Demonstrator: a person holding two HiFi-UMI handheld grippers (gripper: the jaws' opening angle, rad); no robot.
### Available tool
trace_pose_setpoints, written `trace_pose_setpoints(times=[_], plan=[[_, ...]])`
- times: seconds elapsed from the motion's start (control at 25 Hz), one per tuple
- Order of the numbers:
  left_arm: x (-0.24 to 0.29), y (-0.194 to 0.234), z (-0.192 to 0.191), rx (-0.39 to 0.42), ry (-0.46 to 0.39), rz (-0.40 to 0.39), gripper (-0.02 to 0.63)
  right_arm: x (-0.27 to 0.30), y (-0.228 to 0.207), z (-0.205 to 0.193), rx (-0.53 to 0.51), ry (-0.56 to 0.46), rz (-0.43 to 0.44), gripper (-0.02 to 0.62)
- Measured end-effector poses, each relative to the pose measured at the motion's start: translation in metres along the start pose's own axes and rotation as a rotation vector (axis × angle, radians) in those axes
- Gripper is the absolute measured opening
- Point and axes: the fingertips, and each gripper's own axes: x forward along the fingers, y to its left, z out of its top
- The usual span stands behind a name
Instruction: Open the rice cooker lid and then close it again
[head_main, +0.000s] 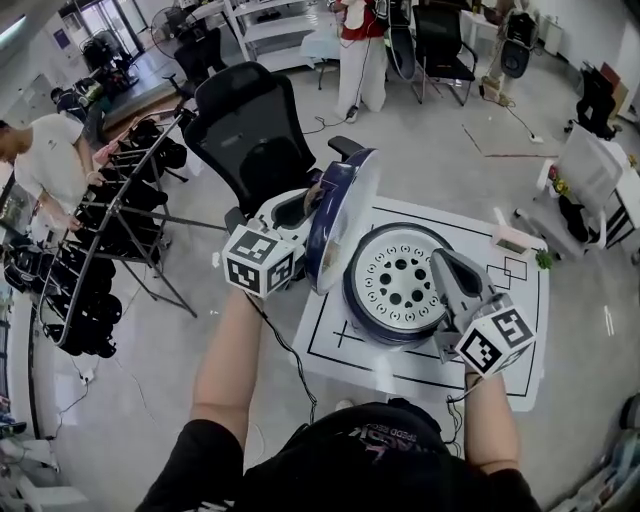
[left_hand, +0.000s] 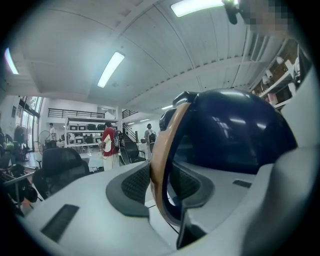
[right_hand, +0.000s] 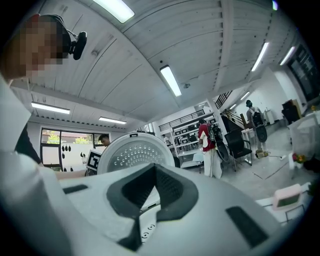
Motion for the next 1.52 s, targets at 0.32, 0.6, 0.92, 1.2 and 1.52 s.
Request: trace_pose_setpoints(times=[0.32, 0.6, 0.92, 1.2, 1.52], plan=[[-0.007, 0.012, -0.012, -0.063, -0.014, 0.015, 0.121, 0.005, 0.005, -0.007, -0.005, 0.013, 0.013, 0.002], [-0.008, 0.012, -0.01, -0.073, -0.027, 0.017, 0.123, 0.007, 0.009, -0.005, -0.008, 0.014, 0.006, 0.002], [-0.033, 0.019, -0.018, -0.076, -0.025, 0.102, 0.161, 0.012, 0.024, -0.005, -0.006, 0.019, 0.013, 0.002], [-0.082, 0.018, -0.018, -0.061, -0.041, 0.139, 0.193, 0.016, 0.048, -0.008, -0.002, 0.014, 0.029, 0.002], [-0.139, -0.006, -0.016, -0.046, -0.057, 0.144, 0.293, 0.014, 0.07, -0.019, 0.009, 0.013, 0.038, 0.002]])
